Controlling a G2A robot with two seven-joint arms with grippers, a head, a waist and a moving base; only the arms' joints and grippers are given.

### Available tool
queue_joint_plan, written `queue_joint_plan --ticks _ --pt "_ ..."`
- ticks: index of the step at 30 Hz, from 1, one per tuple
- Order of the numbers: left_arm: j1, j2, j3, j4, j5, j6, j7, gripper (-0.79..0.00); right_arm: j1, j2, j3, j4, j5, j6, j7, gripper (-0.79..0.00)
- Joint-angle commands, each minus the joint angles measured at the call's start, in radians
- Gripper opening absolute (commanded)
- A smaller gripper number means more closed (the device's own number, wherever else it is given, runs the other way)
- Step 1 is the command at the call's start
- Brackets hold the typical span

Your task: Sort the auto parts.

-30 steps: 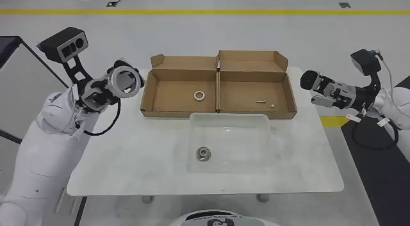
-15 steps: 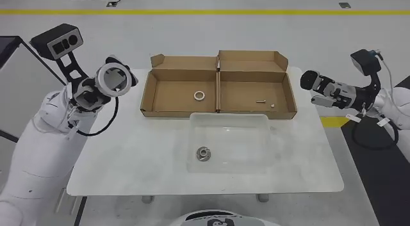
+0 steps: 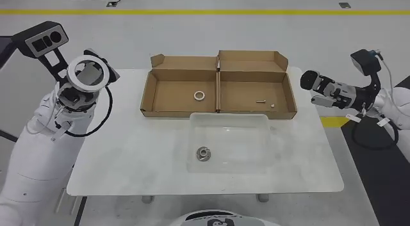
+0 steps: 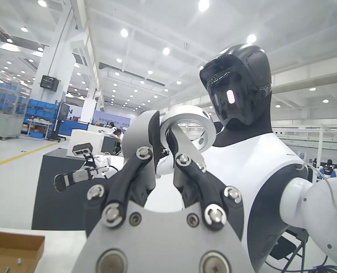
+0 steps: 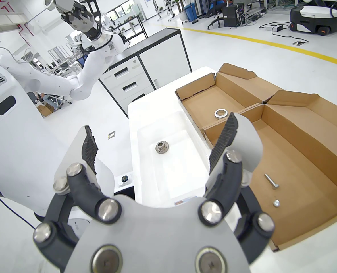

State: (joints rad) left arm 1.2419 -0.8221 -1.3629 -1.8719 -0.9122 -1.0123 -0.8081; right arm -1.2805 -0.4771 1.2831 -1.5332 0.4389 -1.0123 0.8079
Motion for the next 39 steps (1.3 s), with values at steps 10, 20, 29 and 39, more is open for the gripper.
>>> queue_joint_plan --ticks 10,20,29,39 --pt "-0.017 0.004 -0.007 0.102 0.157 0.002 -0.002 -0.785 0.0 0.0 0.0 0.0 0.0 0.0 0.0 0.0" --pt "-0.093 -0.014 0.07 0.17 0.361 0.062 -0.003 -0.785 0.0 0.0 0.0 0.0 0.0 0.0 0.0 0.0" --pt "-0.257 -0.062 0.21 0.216 0.596 0.223 0.095 -0.785 0.0 0.0 0.0 0.0 0.0 0.0 0.0 0.0" --pt "-0.511 -0.145 0.429 0.377 0.887 0.429 0.192 -0.785 0.0 0.0 0.0 0.0 0.0 0.0 0.0 0.0"
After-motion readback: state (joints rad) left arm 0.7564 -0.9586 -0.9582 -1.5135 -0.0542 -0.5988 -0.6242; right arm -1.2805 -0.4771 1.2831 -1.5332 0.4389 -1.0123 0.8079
